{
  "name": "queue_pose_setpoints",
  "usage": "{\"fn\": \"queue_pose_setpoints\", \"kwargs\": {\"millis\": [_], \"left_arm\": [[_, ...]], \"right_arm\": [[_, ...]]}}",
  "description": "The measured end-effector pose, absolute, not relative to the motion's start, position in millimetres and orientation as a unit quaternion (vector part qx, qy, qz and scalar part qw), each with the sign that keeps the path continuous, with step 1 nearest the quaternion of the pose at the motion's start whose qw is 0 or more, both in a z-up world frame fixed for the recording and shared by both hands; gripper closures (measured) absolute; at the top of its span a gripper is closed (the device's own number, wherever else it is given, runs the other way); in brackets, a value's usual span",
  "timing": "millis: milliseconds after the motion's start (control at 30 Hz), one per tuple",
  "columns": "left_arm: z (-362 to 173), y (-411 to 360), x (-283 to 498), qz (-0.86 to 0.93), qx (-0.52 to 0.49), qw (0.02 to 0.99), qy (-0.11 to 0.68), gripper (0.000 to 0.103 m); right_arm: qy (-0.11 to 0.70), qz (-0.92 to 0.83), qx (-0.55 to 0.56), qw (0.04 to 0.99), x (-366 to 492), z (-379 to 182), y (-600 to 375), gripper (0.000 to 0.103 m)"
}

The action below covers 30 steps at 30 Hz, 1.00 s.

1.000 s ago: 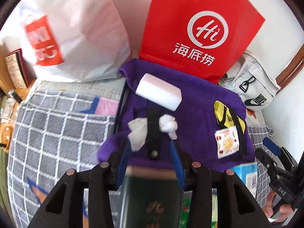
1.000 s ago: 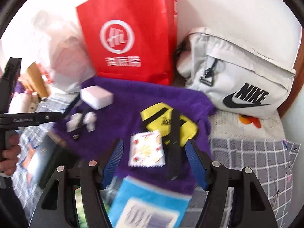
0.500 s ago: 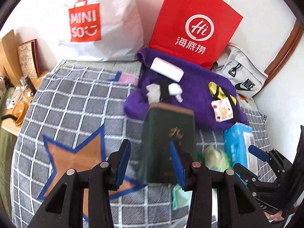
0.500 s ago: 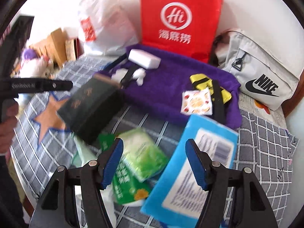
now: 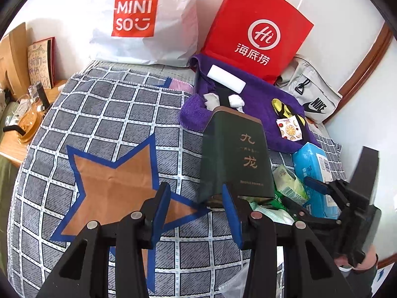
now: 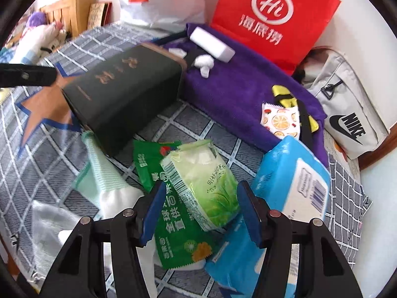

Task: Organize soft objects
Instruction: 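Move both tools back toward the mesh sponge and green wipes pack, then grasp the white mesh sponge with the left tool while the right tool grasps the green wipes pack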

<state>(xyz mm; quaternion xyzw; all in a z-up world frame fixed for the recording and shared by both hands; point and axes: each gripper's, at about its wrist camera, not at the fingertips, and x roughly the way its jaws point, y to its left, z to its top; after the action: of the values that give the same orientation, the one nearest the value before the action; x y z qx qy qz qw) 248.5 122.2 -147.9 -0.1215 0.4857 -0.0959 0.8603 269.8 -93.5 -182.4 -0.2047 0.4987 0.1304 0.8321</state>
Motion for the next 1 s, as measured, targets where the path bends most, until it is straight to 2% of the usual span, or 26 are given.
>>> {"fn": "queue_pose_setpoints", "kwargs": {"millis": [100, 133, 167, 267, 567, 1000], "left_arm": [[-152.1, 123.8, 249.0, -0.097, -0.128, 0.857, 0.489, 0.062], [-153.2, 123.3, 249.2, -0.098, -0.127, 0.856, 0.491, 0.062], [-154.4, 122.7, 249.2, -0.098, -0.126, 0.856, 0.492, 0.062], [-157.3, 119.7, 246.9, -0.095, -0.120, 0.853, 0.499, 0.062], [-158.3, 106.5, 220.0, -0.080, -0.103, 0.848, 0.513, 0.062], [-182.5, 67.9, 158.6, -0.071, -0.079, 0.825, 0.556, 0.060]], "right_arm": [[0.499, 0.114, -0.204, 0.834, 275.1, -190.7, -91.6, 0.050], [0.492, 0.111, -0.202, 0.840, 275.1, -190.4, -90.2, 0.055], [0.489, 0.115, -0.199, 0.842, 274.9, -189.3, -88.7, 0.075], [0.476, 0.113, -0.190, 0.851, 273.5, -181.3, -88.9, 0.082], [0.436, 0.194, -0.012, 0.879, 241.6, -120.7, -125.9, 0.082], [0.428, 0.251, 0.094, 0.863, 159.6, -120.2, -181.0, 0.081]]}}
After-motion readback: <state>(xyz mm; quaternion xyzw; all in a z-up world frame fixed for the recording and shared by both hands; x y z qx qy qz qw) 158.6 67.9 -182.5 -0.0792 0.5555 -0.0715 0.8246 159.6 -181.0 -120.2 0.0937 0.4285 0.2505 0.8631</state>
